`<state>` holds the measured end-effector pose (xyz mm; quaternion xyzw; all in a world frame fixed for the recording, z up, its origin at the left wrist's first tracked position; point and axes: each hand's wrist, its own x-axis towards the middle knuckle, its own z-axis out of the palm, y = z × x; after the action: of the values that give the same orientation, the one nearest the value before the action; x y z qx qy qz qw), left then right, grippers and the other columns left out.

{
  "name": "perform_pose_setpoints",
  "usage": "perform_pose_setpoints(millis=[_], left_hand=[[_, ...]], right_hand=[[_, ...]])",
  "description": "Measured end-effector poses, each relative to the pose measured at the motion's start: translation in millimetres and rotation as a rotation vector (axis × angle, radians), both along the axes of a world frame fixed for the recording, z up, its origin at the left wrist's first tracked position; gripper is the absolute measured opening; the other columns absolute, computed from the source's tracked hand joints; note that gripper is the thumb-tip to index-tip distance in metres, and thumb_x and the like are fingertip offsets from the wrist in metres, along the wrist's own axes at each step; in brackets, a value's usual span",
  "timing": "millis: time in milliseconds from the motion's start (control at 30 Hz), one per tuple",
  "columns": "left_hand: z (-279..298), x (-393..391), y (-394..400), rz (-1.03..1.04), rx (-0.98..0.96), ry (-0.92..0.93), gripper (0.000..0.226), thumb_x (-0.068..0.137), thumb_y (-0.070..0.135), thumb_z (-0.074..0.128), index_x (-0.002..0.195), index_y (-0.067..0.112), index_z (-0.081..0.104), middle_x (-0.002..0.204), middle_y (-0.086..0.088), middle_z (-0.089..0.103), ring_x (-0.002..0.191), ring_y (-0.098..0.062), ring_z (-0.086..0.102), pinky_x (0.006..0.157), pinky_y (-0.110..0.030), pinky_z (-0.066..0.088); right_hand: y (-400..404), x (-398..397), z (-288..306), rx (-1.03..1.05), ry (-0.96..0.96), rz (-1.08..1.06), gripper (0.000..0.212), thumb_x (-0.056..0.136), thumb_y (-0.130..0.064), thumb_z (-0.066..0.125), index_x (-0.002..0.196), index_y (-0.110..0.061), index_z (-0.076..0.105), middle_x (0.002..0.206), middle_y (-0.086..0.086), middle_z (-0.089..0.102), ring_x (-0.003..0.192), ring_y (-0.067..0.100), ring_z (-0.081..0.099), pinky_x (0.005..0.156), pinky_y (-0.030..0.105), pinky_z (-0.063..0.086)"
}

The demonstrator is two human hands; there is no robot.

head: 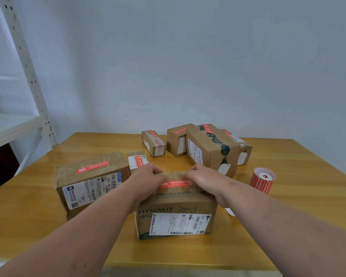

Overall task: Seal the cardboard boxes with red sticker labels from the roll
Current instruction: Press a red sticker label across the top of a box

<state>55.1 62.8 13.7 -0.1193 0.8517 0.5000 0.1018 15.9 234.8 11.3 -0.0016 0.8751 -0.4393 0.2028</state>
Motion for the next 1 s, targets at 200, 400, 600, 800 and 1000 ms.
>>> perform_pose_setpoints(millis=[200,400,600,800,1000], left_hand=[[6.8,5.3,-6.5,-0.02,0.079,-0.074,0.03,0.097,0.024,0.055,0.126,0.031,0.05,0.111,-0.006,0.059,0.094,-0.023,0.065,0.077,-0.037,0.057],[3.6,5.0,-10.6,-0.016,0.106,-0.076,0.041,0.091,0.012,0.062,0.126,0.032,0.053,0.115,-0.008,0.055,0.098,-0.027,0.063,0.087,-0.045,0.056],[3.4,7.8,-3.3,-0.04,0.058,-0.034,0.038,0.092,0.024,0.062,0.128,0.028,0.047,0.111,-0.005,0.057,0.093,-0.022,0.064,0.072,-0.034,0.055],[4.2,9.3,-3.0,-0.051,0.015,-0.016,0.041,0.094,0.024,0.059,0.133,0.027,0.046,0.11,-0.003,0.055,0.093,-0.02,0.061,0.072,-0.031,0.052],[-2.4,2.3,0.8,0.001,-0.089,0.035,0.04,0.086,0.038,0.068,0.12,0.028,0.049,0.111,-0.002,0.056,0.099,-0.021,0.059,0.086,-0.039,0.054]], right_hand=[[4.6,0.1,1.1,-0.085,-0.089,0.02,0.052,0.086,-0.03,0.066,0.133,-0.028,0.044,0.118,0.009,0.058,0.107,0.028,0.059,0.095,0.048,0.051],[2.9,2.1,5.4,0.006,-0.07,0.043,0.065,0.079,-0.031,0.075,0.134,-0.028,0.041,0.124,0.008,0.052,0.108,0.028,0.056,0.096,0.046,0.051],[-3.1,3.8,3.2,0.111,0.008,0.046,0.085,0.066,-0.056,0.078,0.136,-0.029,0.038,0.127,0.007,0.048,0.112,0.028,0.053,0.096,0.046,0.05],[-1.5,3.1,3.7,0.091,-0.005,0.04,0.071,0.076,-0.047,0.072,0.136,-0.029,0.039,0.128,0.007,0.048,0.113,0.027,0.051,0.098,0.045,0.047],[-1.8,1.4,0.5,0.056,0.016,0.006,0.044,0.086,-0.04,0.061,0.125,-0.028,0.045,0.118,0.006,0.053,0.107,0.025,0.053,0.097,0.044,0.047]])
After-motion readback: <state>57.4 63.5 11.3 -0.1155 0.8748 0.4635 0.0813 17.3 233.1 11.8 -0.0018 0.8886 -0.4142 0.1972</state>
